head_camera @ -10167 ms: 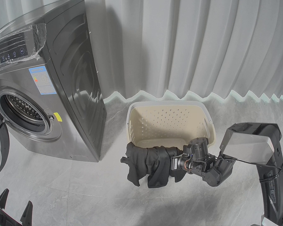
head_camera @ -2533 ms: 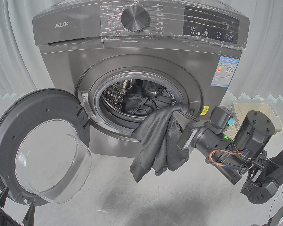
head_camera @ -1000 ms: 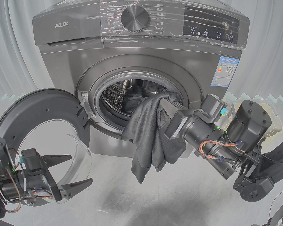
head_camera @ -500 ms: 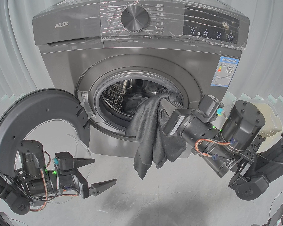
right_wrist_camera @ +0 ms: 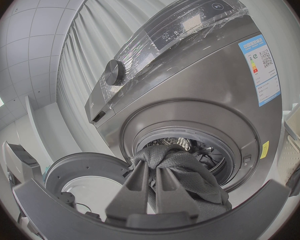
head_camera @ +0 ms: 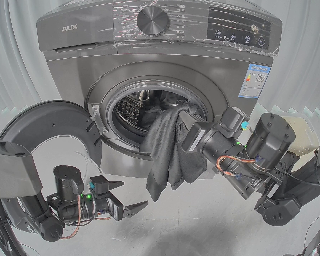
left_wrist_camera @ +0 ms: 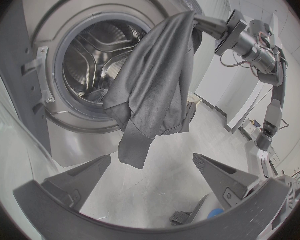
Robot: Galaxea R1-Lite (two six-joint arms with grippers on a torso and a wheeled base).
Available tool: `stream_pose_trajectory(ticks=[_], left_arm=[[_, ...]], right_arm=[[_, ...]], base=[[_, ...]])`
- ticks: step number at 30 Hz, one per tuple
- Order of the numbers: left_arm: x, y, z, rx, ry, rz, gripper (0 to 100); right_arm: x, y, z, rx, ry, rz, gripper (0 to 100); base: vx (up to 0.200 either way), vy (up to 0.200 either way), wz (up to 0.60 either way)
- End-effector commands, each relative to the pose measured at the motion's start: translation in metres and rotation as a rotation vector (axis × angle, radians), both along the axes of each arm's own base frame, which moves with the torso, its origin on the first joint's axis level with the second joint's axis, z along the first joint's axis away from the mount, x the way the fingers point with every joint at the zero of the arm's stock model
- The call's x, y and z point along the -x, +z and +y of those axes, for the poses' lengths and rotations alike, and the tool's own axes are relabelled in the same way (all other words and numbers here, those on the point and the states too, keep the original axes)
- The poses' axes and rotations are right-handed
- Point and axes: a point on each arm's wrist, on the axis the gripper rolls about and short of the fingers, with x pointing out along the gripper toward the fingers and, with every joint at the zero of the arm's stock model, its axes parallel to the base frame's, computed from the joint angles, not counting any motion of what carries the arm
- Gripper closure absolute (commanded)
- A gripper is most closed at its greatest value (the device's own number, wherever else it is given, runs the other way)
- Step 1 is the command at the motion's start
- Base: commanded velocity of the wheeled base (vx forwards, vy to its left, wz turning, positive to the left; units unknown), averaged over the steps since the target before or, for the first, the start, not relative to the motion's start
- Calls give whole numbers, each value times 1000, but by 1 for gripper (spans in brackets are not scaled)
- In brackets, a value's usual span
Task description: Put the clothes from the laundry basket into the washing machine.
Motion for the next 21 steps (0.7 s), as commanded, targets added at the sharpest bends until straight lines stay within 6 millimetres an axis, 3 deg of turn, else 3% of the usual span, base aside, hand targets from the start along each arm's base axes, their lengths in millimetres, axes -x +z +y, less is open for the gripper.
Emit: stream_pose_trajectory(ticks=[1, 10, 21], left_arm=[[-12, -22, -7, -24, -2, 49, 0], [-38, -33, -20, -2, 10, 28, 0], [-58, -33, -30, 49, 36, 13, 0]], right_arm=[[0, -3, 2, 5, 5, 4, 100], [1, -3, 5, 5, 9, 4, 100], [2, -3, 6, 5, 12, 5, 100]], base=[[0, 0, 0], [0, 0, 0], [0, 0, 0]])
